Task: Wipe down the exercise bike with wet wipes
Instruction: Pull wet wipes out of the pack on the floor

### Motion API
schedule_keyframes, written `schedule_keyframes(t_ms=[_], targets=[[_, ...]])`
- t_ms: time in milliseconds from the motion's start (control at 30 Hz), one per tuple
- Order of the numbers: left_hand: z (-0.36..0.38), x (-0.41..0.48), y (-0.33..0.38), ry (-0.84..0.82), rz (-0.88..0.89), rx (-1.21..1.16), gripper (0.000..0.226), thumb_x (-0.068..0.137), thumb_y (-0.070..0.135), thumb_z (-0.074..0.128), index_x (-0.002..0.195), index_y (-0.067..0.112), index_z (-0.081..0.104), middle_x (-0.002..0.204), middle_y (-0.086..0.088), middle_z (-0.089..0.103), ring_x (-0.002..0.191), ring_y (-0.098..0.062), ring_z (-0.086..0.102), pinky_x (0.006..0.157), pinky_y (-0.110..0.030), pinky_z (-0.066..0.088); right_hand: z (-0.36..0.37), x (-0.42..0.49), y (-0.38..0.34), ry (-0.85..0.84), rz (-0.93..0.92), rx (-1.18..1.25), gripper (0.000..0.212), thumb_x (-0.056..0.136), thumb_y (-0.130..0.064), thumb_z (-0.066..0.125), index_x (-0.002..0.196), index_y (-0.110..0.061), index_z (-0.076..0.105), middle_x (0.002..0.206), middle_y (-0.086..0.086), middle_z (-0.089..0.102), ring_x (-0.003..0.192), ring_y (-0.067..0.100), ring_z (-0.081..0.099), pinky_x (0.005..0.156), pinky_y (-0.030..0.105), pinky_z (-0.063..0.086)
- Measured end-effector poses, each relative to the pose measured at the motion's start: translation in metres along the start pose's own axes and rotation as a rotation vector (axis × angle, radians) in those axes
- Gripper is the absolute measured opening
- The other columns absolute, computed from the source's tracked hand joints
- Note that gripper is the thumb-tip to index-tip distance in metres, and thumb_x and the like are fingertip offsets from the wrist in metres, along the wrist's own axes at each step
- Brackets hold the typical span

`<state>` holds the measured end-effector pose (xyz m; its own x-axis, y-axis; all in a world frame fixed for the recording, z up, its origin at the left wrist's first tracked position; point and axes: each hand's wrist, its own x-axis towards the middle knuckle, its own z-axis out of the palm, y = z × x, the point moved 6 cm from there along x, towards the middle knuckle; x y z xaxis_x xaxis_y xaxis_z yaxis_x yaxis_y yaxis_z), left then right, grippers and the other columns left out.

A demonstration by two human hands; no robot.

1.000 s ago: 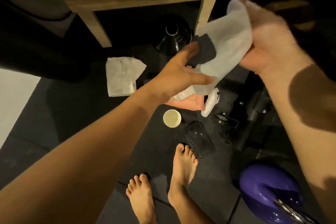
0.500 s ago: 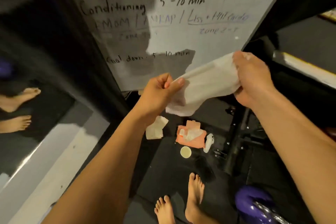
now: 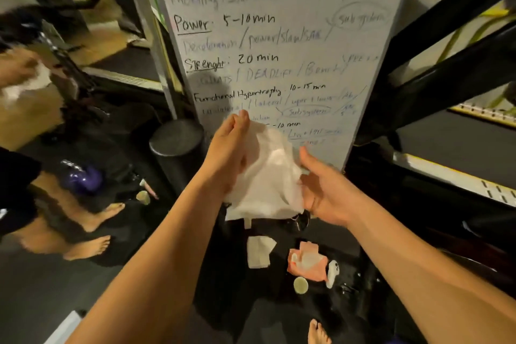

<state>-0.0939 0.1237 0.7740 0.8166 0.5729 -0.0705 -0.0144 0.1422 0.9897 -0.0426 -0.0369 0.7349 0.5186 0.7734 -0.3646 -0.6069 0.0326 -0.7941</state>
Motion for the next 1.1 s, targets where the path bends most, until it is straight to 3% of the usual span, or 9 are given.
schedule_keyframes(t_ms=[133,267,467,567,633,700,833,1000,1100], targets=[[0.021,-0.009,0.019,0.026,-0.042,-0.064,0.025,0.098,0.047,0.052,0.088,0.023,0.052,0.096,-0.004,0.049,0.077,-0.02,0.041,0.062,-0.033,0.035,0.0,-0.032,-0.004,0.002,0.02,-0.272,0.035,0.071,-0.027,0.075,0.104,-0.013,0.075,0.109,0.013,0.07,0.1,0.026,0.065,0.091,0.038,0.052],[0.037,-0.004,0.023,0.016,-0.102,-0.232,0.027,0.097,0.039,0.056,0.078,0.023,0.048,0.099,-0.006,0.049,0.089,-0.024,0.045,0.077,-0.043,0.042,-0.028,-0.053,-0.022,0.138,-0.092,-0.232,0.027,0.087,-0.016,0.064,0.113,-0.007,0.069,0.108,0.016,0.071,0.096,0.028,0.069,0.087,0.041,0.054],[0.026,0.004,0.005,0.296,-0.159,-0.4,0.024,0.095,0.034,0.059,0.113,0.019,0.057,0.108,-0.004,0.054,0.111,-0.029,0.054,0.083,-0.036,0.045,-0.077,-0.069,0.0,0.262,-0.049,-0.276,0.019,0.095,-0.013,0.058,0.111,-0.011,0.067,0.101,0.013,0.072,0.083,0.021,0.071,0.062,0.029,0.057],[0.015,0.01,-0.02,0.242,-0.177,-0.381,0.041,0.091,0.018,0.057,0.13,0.004,0.051,0.099,-0.003,0.058,0.095,-0.025,0.063,0.076,-0.032,0.051,-0.125,-0.059,0.029,0.429,-0.02,-0.368,0.025,0.097,-0.03,0.056,0.117,-0.018,0.065,0.107,0.007,0.071,0.097,0.021,0.069,0.08,0.035,0.058],[0.004,0.006,-0.05,0.274,-0.218,-0.322,0.014,0.092,0.003,0.052,0.102,0.013,0.056,0.085,0.002,0.059,0.074,-0.014,0.06,0.065,-0.026,0.053,-0.164,-0.044,0.058,0.556,0.068,-0.474,0.039,0.097,-0.046,0.051,0.121,-0.017,0.063,0.108,0.006,0.07,0.1,0.024,0.066,0.09,0.043,0.055],[0.002,0.002,-0.086,0.278,-0.266,-0.228,0.027,0.092,-0.005,0.048,0.086,0.021,0.05,0.073,0.006,0.061,0.064,-0.011,0.055,0.049,-0.021,0.043,-0.2,-0.028,0.089,0.668,0.182,-0.543,0.053,0.095,-0.057,0.044,0.122,-0.014,0.06,0.11,0.009,0.067,0.1,0.027,0.064,0.091,0.041,0.052],[0.013,0.008,-0.185,0.264,-0.366,-0.123,0.044,0.089,-0.011,0.042,0.111,0.025,0.056,0.101,0.002,0.064,0.081,-0.019,0.063,0.056,-0.031,0.053,-0.278,0.016,0.163,0.754,0.347,-0.571,0.053,0.097,-0.052,0.043,0.133,-0.014,0.051,0.127,0.01,0.057,0.112,0.03,0.055,0.097,0.04,0.045],[0.022,0.015,-0.362,0.253,-0.531,-0.013,0.05,0.092,-0.008,0.04,0.125,0.025,0.057,0.101,0.0,0.061,0.089,-0.02,0.064,0.079,-0.041,0.059,-0.391,0.092,0.282,0.805,0.4,-0.658,0.044,0.086,-0.019,0.063,0.128,-0.012,0.055,0.12,0.01,0.062,0.105,0.029,0.059,0.091,0.045,0.053],[0.02,0.014,-0.466,0.228,-0.589,0.017,0.048,0.094,-0.002,0.045,0.121,0.034,0.058,0.111,0.01,0.053,0.101,-0.02,0.061,0.077,-0.037,0.06,-0.452,0.132,0.35,0.914,0.385,-0.648,0.045,0.082,-0.029,0.072,0.122,-0.012,0.059,0.116,0.006,0.065,0.099,0.025,0.062,0.08,0.037,0.055]])
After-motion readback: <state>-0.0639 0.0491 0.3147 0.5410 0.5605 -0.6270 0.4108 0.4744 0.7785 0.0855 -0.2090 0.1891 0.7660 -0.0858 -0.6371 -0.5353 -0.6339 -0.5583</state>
